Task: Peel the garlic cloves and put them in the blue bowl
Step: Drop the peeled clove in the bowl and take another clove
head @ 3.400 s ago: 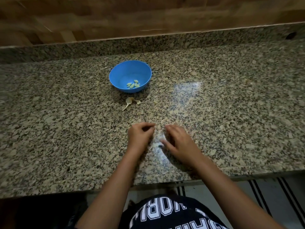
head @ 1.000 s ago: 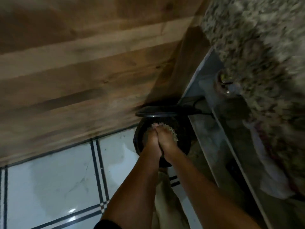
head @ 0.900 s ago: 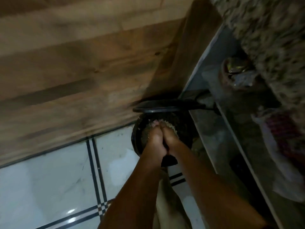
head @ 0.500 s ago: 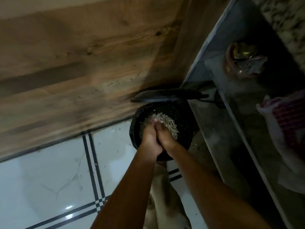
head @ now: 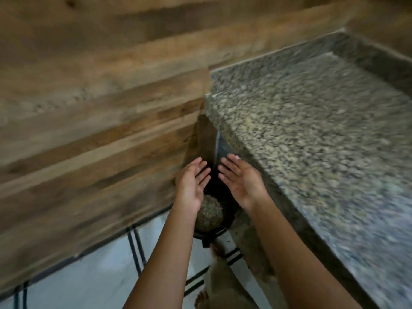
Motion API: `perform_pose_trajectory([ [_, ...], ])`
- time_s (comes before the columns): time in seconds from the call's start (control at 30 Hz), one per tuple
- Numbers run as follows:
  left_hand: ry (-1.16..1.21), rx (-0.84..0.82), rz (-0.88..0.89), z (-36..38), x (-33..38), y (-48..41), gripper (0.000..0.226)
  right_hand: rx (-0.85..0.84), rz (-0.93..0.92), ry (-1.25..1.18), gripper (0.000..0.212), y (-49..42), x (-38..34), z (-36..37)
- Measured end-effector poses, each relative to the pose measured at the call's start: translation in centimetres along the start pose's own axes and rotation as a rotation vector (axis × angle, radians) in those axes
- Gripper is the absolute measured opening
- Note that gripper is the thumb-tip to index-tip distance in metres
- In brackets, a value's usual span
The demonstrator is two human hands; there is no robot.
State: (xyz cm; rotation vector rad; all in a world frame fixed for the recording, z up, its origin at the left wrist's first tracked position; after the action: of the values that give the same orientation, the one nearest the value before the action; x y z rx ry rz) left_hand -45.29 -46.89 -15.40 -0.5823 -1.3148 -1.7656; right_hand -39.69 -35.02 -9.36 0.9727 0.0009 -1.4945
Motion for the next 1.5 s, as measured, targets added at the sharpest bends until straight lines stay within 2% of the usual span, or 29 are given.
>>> perform_pose_trajectory([
  [0.07,-0.080,-0.039,0.000,4.0,1.2,3.7,0.019,0.017,-0.098,-0.086,0.028,3.3,-4.9,-1.1],
  [0.17,-0.216,-0.213,0.035,12.8,2.3,9.5,0.015,0.057,-0.221,-0.199,0.019,7.9,-11.8,-4.5],
  [0.3,-0.299,-0.387,0.028,23.1,-0.3,16.6,0.018,0.146,-0.418,-0.278,0.016,14.0,-20.3,-11.6],
  [0.5,-0.431,-0.638,-0.020,36.1,-11.0,25.5,0.021,0.305,-0.635,-0.324,0.013,23.6,-29.0,-24.8],
  [0.7,-0.702,-0.861,0.005,43.8,-23.8,34.1,0.019,0.510,-0.762,-0.361,0.011,32.1,-32.0,-38.2],
  [0.8,-0.927,-0.920,0.167,45.6,-28.4,36.3,0.012,0.646,-0.790,-0.403,0.016,35.4,-32.2,-43.9],
  [0.93,-1.283,-1.021,0.471,48.0,-33.3,38.2,0.016,0.768,-0.820,-0.417,0.018,38.4,-32.6,-49.2],
  [1.1,-1.711,-1.124,0.938,50.6,-37.2,40.7,0.027,0.790,-0.832,-0.444,0.017,40.2,-32.8,-52.4],
  [1.17,-1.800,-1.148,1.030,51.1,-38.1,41.3,0.025,0.801,-0.823,-0.435,0.017,40.5,-32.7,-53.2],
  [1.37,-1.796,-1.119,1.218,51.1,-37.5,42.4,0.015,0.805,-0.799,-0.406,0.018,40.7,-32.5,-53.7],
  [1.5,-1.494,-1.074,1.279,51.6,-34.0,43.9,0.016,0.783,-0.792,-0.403,0.018,40.0,-32.9,-52.9],
])
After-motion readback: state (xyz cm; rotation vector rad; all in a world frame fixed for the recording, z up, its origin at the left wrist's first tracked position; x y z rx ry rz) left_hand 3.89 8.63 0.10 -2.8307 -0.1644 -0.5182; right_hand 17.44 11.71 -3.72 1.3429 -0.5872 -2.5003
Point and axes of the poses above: each hand's wrist, its own y-axis away from the middle knuckle, its own z-axis out of the palm, x = y × z, the point moved 8 cm from there along -y, towards the middle knuckle, and after that the axes turned 15 degrees about -y, right-handed, at the moved point
